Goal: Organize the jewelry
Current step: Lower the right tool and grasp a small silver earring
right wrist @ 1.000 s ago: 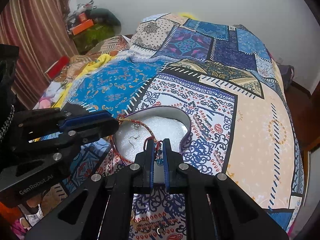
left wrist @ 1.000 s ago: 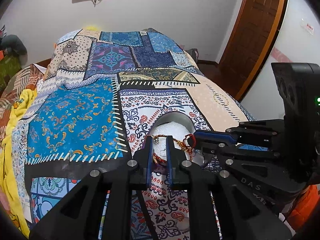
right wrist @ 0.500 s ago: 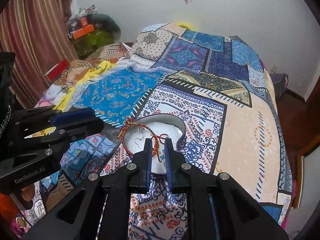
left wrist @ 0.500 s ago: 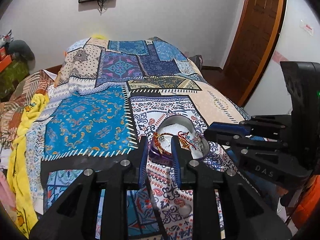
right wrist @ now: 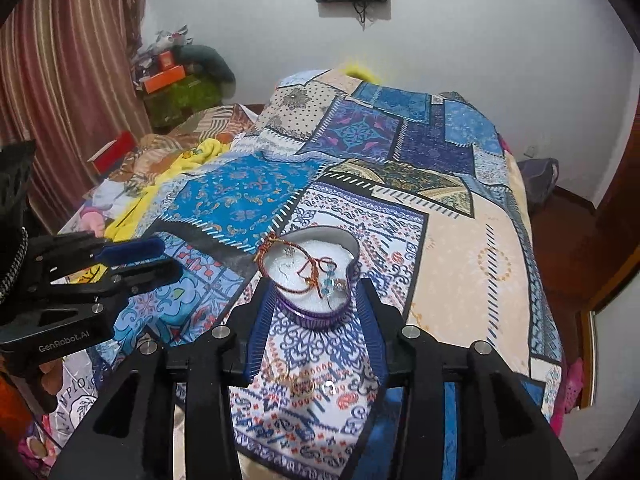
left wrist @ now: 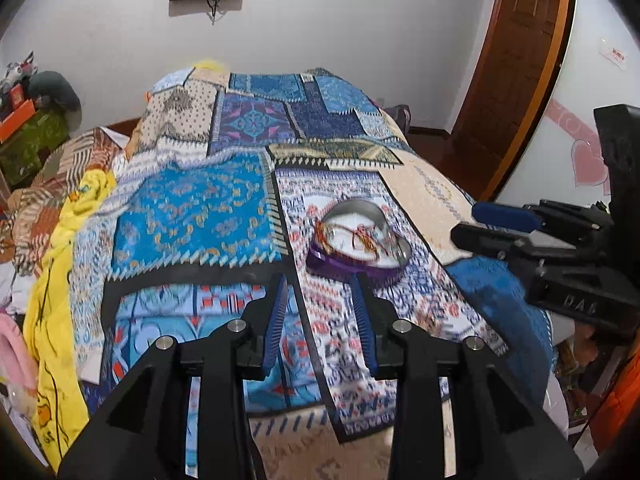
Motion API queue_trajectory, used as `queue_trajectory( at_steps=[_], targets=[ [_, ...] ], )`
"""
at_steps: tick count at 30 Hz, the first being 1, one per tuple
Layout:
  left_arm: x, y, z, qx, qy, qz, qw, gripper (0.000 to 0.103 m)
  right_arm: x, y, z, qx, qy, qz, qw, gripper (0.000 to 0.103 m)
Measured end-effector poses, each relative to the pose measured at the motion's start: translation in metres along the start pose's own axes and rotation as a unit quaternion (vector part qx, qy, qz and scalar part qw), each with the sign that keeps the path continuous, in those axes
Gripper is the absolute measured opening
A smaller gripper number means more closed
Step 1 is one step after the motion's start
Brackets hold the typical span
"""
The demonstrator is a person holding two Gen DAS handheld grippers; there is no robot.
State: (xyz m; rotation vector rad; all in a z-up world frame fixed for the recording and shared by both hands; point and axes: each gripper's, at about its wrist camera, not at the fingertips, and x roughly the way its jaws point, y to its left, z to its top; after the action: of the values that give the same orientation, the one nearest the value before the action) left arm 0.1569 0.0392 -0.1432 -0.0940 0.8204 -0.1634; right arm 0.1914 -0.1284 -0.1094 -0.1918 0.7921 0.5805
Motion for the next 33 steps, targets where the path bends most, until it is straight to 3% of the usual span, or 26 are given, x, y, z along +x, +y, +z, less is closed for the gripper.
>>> queue_trajectory(
  at_steps=[7, 15, 24, 33],
  targets=[
    [0.009, -0.003, -0.025, -0.010, 0.043, -0.019, 0.9988, 0.033, -0.004, -0.003, -0.017, 0.012, 0.011, -0.009, 1.000, 0.038],
    [0.028, -0.012, -0.048, -0.016, 0.085, -0.042, 0.9954, 0.033, 0.008, -0.006, -0.050, 0.020, 0.056, -0.011, 0.998, 0.038],
    [0.051, -0.021, -0.055, -0.007, 0.115, -0.060, 0.9915, 0.033, 0.034, 0.001, -0.071, 0.009, 0.108, 0.010, 0.994, 0.038],
    [0.060, -0.025, -0.056, 0.003, 0.116, -0.070, 0.9907, 0.033, 0.037, -0.003, -0.068, 0.016, 0.107, 0.025, 0.994, 0.038]
  ],
)
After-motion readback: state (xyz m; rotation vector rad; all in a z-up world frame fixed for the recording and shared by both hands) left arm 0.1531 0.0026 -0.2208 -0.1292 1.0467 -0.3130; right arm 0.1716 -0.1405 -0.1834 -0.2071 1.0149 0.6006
